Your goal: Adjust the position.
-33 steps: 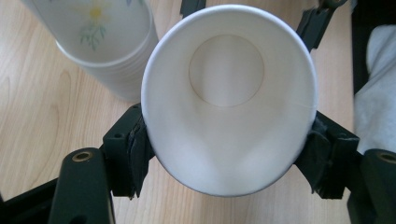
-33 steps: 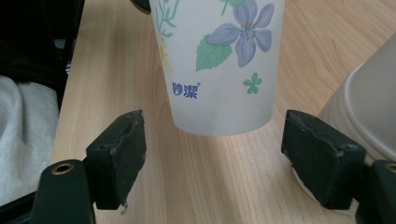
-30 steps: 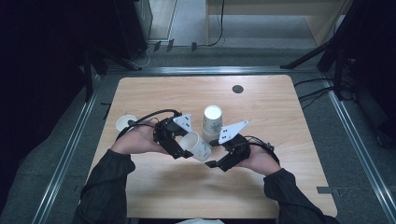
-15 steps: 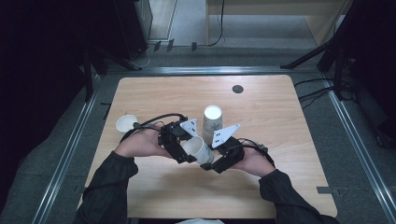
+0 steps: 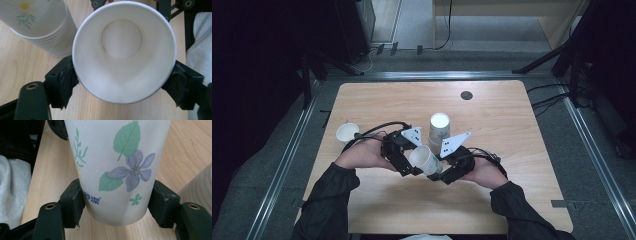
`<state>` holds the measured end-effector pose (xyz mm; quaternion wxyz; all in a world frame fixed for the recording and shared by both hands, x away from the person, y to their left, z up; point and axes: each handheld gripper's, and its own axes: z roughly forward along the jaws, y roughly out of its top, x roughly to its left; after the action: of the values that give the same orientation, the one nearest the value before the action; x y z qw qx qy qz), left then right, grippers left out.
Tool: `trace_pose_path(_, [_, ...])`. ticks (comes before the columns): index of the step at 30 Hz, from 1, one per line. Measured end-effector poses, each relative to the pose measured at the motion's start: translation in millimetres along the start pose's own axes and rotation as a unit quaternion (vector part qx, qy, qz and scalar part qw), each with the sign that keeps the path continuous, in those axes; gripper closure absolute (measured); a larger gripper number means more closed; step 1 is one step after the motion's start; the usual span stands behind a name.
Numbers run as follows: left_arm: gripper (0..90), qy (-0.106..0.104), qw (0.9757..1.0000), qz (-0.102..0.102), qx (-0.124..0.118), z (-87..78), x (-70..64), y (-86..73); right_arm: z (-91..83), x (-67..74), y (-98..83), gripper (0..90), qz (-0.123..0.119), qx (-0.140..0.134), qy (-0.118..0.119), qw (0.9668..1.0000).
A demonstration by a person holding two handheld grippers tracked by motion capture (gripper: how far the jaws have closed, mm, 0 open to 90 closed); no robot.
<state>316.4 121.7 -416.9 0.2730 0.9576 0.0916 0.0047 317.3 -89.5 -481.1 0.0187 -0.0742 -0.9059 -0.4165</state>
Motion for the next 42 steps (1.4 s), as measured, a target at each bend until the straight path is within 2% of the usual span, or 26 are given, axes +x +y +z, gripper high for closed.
trace_pose_path(5, [18.6, -0.008, 0.9993, -0.016, -0.031, -7.7, 1.6, -11.3, -4.0, -1.2, -0.8, 35.6, 0.004, -0.003, -0.003, 1.0000])
trace_pose_path(7, [17.7, -0.004, 0.9991, -0.019, -0.038, -9.0, 1.1, -15.8, -5.7, -1.5, -0.6, 35.6, 0.004, -0.005, -0.003, 1.0000])
trace_pose_path(10, [13.8, -0.006, 0.9983, -0.025, -0.053, -10.9, 1.4, -23.9, -8.0, -1.3, -0.4, 35.5, 0.006, -0.009, -0.004, 0.9999])
trace_pose_path(13, [13.8, -0.013, 0.9970, -0.034, -0.069, -12.2, 2.3, -31.8, -9.6, -1.2, -1.1, 35.5, 0.007, -0.008, 0.000, 0.9999])
trace_pose_path(18, [13.8, -0.013, 0.9922, -0.054, -0.111, -12.6, 5.1, -39.0, -11.9, -0.5, -1.4, 35.5, 0.009, -0.012, 0.000, 0.9999])
trace_pose_path(20, [13.8, -0.023, 0.9901, -0.064, -0.123, -12.4, 5.3, -40.8, -12.9, -0.4, -1.2, 35.5, 0.009, -0.015, 0.000, 0.9999])
trace_pose_path(28, [13.4, -0.026, 0.9833, -0.069, -0.166, -8.9, 6.1, -40.8, -12.6, 0.1, -1.0, 35.5, 0.010, -0.016, 0.002, 0.9998])
trace_pose_path(30, [13.5, -0.042, 0.9806, -0.071, -0.178, -7.2, 5.7, -39.6, -12.7, -0.2, -0.9, 35.5, 0.008, -0.019, 0.001, 0.9998])
trace_pose_path(31, [13.6, -0.043, 0.9798, -0.069, -0.183, -5.9, 5.0, -39.3, -12.8, -0.1, -1.0, 35.5, 0.009, -0.019, 0.001, 0.9998])
trace_pose_path(32, [13.6, -0.049, 0.9776, -0.072, -0.191, -3.6, 4.4, -39.0, -12.6, -0.2, -1.0, 35.5, 0.010, -0.019, 0.002, 0.9998])
trace_pose_path(34, [13.5, -0.043, 0.9781, -0.071, -0.191, -0.2, 3.8, -37.5, -12.0, -0.2, -1.1, 35.5, 0.009, -0.020, 0.003, 0.9998])
trace_pose_path(37, [13.6, -0.048, 0.9760, -0.073, -0.199, 4.2, 3.4, -35.1, -11.1, -0.2, -0.9, 35.5, 0.007, -0.021, 0.005, 0.9997])
trace_pose_path(39, [13.8, -0.048, 0.9757, -0.069, -0.202, 5.6, 2.7, -33.4, -10.5, 0.1, -0.8, 35.5, 0.008, -0.020, 0.007, 0.9997])
trace_pose_path(42, [14.7, -0.051, 0.9726, -0.066, -0.217, 7.0, 1.4, -31.8, -9.6, 1.7, -0.4, 35.4, 0.010, -0.020, 0.017, 0.9996])
